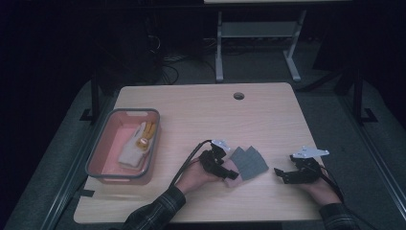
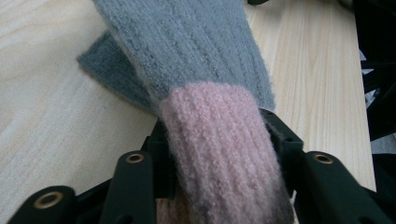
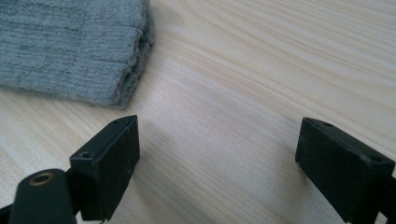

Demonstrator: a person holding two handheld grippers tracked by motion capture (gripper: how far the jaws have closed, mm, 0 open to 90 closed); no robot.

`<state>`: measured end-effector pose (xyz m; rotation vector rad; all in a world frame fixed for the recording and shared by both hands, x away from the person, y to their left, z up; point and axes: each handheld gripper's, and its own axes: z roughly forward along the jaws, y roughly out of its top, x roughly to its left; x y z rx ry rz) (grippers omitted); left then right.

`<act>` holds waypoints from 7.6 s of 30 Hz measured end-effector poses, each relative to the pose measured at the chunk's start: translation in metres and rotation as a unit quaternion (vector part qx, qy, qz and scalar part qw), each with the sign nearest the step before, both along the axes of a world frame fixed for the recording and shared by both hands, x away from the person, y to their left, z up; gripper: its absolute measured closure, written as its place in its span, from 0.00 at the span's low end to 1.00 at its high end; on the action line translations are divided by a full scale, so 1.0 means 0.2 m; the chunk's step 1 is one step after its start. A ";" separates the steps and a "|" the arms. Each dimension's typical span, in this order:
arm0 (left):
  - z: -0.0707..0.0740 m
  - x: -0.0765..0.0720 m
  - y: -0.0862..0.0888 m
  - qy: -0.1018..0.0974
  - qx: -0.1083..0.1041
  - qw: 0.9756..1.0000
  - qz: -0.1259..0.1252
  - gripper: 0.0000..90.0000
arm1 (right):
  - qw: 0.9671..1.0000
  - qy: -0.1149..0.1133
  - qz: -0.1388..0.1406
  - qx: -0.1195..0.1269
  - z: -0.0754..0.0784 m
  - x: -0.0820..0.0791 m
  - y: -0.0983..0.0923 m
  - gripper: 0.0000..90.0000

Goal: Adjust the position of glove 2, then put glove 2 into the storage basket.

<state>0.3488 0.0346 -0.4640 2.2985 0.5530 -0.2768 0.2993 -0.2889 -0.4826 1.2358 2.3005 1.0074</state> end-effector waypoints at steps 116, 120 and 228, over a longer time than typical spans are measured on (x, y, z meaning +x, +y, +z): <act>0.62 0.05 1.46 -0.067 -0.038 0.950 0.303 0.63 | 1.000 0.000 0.001 0.000 0.00 0.00 0.00 0.15; 0.60 0.04 1.52 -0.065 -0.026 0.945 0.319 0.63 | 1.000 0.000 0.000 0.000 0.00 0.00 0.00 0.15; 0.52 0.04 1.01 -0.105 -0.032 0.968 0.225 0.15 | 1.000 0.000 0.000 0.000 0.00 0.00 0.00 0.15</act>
